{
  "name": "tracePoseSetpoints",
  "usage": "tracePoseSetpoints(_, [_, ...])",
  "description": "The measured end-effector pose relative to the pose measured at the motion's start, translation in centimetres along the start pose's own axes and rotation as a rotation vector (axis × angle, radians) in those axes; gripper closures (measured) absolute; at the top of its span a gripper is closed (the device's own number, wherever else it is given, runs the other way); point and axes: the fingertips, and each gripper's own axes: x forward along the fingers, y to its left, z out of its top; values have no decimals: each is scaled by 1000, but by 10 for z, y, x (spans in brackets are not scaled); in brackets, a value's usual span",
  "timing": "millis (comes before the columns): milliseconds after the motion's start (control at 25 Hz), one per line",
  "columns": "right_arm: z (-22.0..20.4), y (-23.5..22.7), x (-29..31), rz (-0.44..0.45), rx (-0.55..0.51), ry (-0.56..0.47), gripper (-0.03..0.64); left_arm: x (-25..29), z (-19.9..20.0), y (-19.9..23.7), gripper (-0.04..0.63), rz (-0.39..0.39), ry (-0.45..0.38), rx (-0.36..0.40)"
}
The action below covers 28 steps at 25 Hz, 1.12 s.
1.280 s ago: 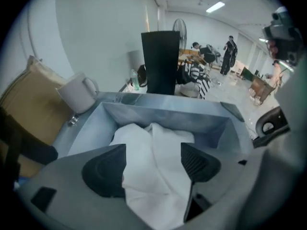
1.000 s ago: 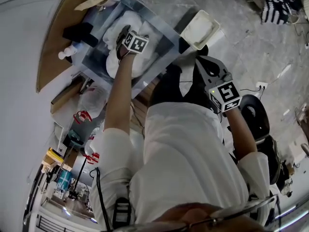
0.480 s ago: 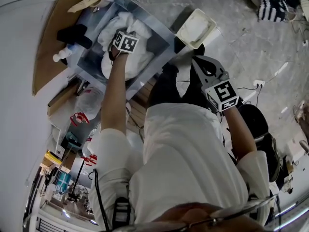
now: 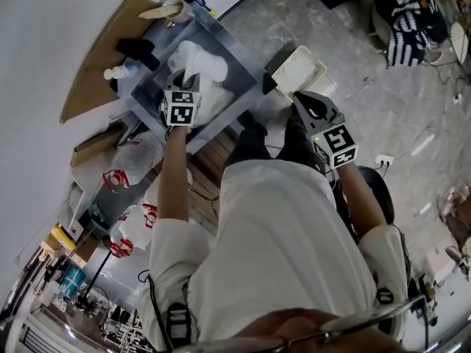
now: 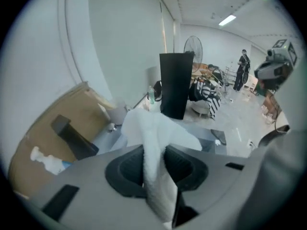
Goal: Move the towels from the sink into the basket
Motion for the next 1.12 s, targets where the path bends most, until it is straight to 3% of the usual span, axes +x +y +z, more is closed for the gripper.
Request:
tracePoseSetpoints(200, [30,-1,-25,20,-26,-39,621,-88,41,7,494,62,-162,-129])
tracePoseSetpoints(360, [63,-9,-42,20,-53,-104,621,-154,81,12,494,107,-320,-190])
tracePoseSetpoints(800, [115,-10,-89,10,-135,-217,621,-295,154,-26,494,107,-611,-197])
tracePoseSetpoints(1120, [124,-17,-111,-27,-136,-262,621,-339,209,-50,494,47,-716,-121])
